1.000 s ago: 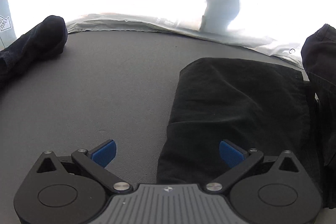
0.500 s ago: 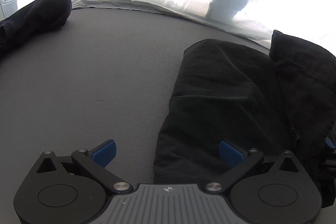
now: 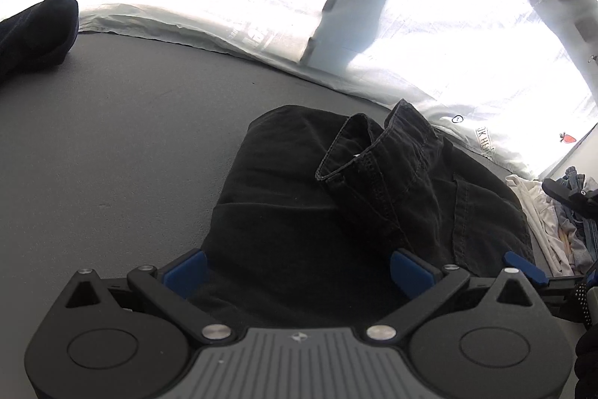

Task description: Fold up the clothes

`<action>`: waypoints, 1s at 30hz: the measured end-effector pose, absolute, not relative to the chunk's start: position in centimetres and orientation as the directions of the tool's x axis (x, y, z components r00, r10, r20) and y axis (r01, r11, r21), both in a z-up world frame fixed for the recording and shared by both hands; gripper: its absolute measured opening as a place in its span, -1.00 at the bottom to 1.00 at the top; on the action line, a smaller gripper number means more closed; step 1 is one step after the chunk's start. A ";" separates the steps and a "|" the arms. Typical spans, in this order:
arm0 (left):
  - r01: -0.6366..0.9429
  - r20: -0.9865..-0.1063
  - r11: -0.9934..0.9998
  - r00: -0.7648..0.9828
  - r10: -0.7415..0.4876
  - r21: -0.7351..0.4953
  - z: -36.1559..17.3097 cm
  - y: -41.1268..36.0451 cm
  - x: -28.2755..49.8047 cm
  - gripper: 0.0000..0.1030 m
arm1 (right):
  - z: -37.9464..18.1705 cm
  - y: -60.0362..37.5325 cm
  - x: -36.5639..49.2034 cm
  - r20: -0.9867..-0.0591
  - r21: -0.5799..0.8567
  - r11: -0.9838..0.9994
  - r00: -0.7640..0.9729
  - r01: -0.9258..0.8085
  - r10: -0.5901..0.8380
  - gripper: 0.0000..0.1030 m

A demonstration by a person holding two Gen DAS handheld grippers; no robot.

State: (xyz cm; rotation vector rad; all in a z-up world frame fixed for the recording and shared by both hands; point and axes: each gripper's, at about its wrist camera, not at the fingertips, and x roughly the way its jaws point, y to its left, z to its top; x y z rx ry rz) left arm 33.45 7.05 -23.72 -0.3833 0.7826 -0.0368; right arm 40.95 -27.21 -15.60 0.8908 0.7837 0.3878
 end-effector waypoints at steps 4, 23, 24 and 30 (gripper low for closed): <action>-0.068 -0.643 0.920 0.735 -0.216 -0.387 -23.1 6.1 35.3 1.00 | -12.5 -27.5 41.0 -0.504 0.405 0.905 0.796 -0.127 0.337 1.00; 0.113 -0.452 0.982 0.875 -0.172 -0.154 -17.5 -0.8 35.6 -0.72 | -17.9 -33.9 39.9 -0.637 0.436 0.887 0.748 0.154 0.184 1.00; 0.140 -0.406 0.982 0.896 -0.180 -0.127 -16.1 -1.3 34.4 -0.72 | -17.9 -33.8 39.8 -0.641 0.434 0.888 0.745 0.152 0.186 1.00; 0.046 -0.342 0.976 0.932 -0.119 -0.213 -13.3 2.3 30.3 -0.72 | -18.1 -32.8 39.3 -0.658 0.413 0.904 0.722 0.109 0.214 1.00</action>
